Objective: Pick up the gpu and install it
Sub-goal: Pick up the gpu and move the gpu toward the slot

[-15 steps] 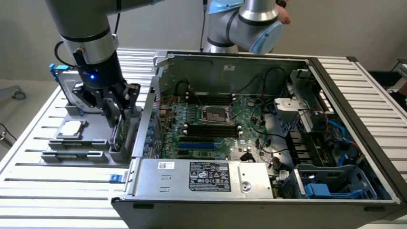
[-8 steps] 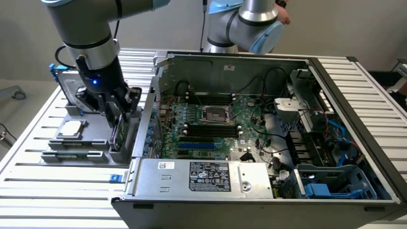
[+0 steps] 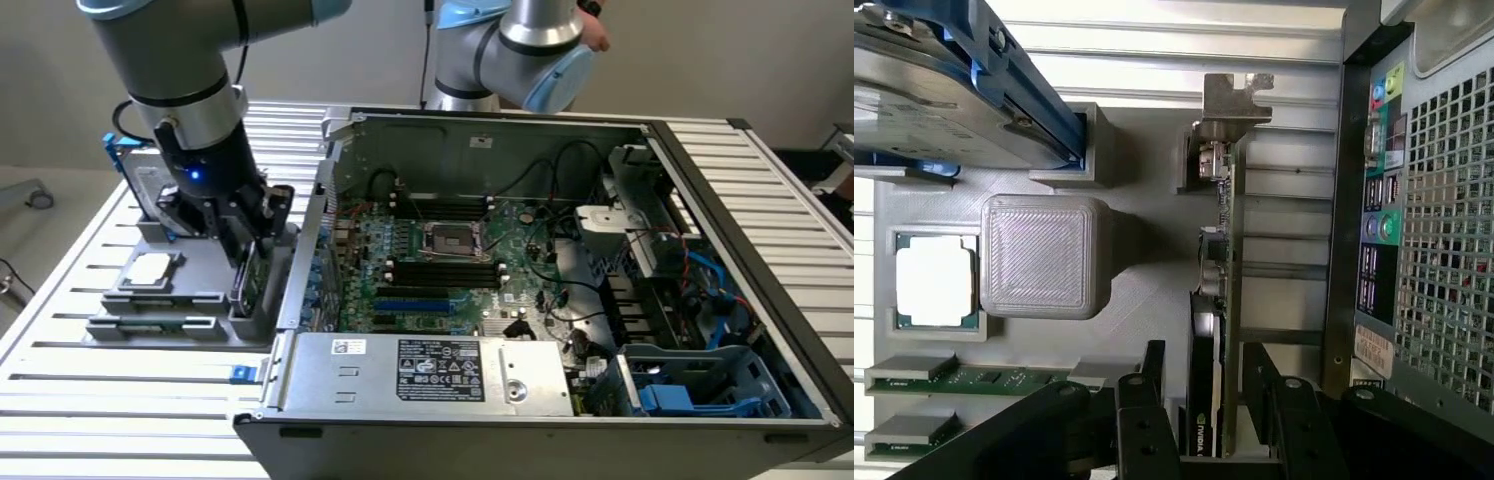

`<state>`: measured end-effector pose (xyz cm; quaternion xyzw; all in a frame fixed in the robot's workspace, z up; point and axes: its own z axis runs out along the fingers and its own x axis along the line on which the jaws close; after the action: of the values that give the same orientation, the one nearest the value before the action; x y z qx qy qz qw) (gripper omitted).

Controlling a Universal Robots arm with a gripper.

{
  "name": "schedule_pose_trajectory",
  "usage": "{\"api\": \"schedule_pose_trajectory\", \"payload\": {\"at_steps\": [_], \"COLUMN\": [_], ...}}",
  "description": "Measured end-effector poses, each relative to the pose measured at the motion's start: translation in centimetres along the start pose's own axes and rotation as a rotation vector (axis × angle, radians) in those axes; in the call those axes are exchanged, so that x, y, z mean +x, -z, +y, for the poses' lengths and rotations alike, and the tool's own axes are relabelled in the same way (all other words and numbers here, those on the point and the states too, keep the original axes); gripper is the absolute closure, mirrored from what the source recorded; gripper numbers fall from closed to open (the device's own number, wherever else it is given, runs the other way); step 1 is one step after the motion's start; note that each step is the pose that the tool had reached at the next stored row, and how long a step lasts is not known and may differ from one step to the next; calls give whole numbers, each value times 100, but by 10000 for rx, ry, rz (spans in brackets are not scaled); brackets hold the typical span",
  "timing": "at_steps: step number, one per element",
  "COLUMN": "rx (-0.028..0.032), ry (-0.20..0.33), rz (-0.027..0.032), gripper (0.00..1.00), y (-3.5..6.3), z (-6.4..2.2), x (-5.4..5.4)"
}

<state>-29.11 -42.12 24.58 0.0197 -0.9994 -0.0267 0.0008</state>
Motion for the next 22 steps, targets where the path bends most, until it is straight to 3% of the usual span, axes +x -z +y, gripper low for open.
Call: {"api": "schedule_pose_trajectory", "payload": {"at_steps": [3,12,20,22], "rx": [5,3,-3,-2], "ry": [4,-15,-34,-41], "rz": [-49,-67,-120,-128], "gripper": [56,56,56,64], "y": [-23,-35,-50,-54], "z": [-2,12,30,33], "x": [2,4,28,34]}}
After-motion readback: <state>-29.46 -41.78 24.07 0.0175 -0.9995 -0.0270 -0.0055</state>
